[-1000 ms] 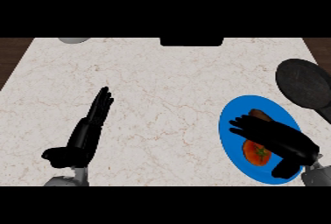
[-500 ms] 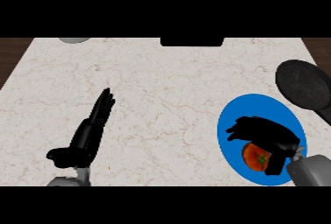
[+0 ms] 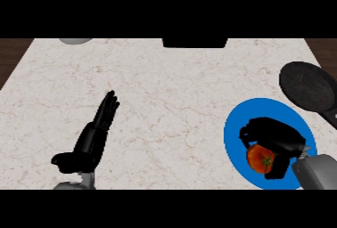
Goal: Pick the tomato from the plate and place it in the pan
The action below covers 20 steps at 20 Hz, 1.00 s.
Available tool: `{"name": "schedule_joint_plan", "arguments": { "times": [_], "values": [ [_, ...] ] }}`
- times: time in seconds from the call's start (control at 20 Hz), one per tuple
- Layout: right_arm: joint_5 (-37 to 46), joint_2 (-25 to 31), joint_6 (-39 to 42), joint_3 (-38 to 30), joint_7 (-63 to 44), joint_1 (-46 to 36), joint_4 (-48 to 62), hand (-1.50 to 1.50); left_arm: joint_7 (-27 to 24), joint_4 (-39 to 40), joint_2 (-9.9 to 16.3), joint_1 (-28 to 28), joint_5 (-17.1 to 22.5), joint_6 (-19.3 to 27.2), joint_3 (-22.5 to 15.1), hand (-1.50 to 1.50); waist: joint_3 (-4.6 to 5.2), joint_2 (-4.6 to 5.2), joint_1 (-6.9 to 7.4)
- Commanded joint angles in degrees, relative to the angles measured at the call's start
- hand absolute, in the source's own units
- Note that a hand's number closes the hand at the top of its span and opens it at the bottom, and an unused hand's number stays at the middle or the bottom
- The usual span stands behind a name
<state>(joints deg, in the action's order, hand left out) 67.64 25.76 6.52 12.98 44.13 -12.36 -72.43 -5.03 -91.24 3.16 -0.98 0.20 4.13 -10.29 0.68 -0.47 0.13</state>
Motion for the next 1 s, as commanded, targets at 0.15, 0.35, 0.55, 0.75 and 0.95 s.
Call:
{"name": "schedule_joint_plan", "arguments": {
  "times": [0.15,0.35,0.55,0.75,0.95],
  "values": [
    [-5.3,-1.6,-4.7,-5.6,2.9,3.2,-3.7,1.5,-1.6,-2.0,1.5,4.2,1.2,-2.4,0.9,0.0,-0.69,0.33,-0.12],
    [-10.7,-2.4,-8.1,-9.7,5.4,5.8,-9.4,1.5,-2.7,1.4,1.9,0.2,1.4,-2.5,3.2,0.0,-0.66,0.3,-0.91],
    [-6.2,-12.6,-4.8,-15.3,-24.0,1.3,-5.2,1.5,-0.9,0.4,0.6,0.8,1.7,-1.6,2.3,0.0,-0.5,0.31,-0.68],
    [-3.4,-18.5,-7.4,-19.7,-41.4,-0.7,-8.4,1.5,0.3,0.8,0.7,-2.2,0.7,-0.5,3.0,0.0,-0.49,0.17,-1.39],
    [-2.8,-21.6,-7.3,-21.4,-50.7,-4.7,-17.0,1.5,0.5,0.1,-0.5,-0.4,-0.6,-0.1,0.5,0.0,-0.6,0.13,-0.67]
  ]
}}
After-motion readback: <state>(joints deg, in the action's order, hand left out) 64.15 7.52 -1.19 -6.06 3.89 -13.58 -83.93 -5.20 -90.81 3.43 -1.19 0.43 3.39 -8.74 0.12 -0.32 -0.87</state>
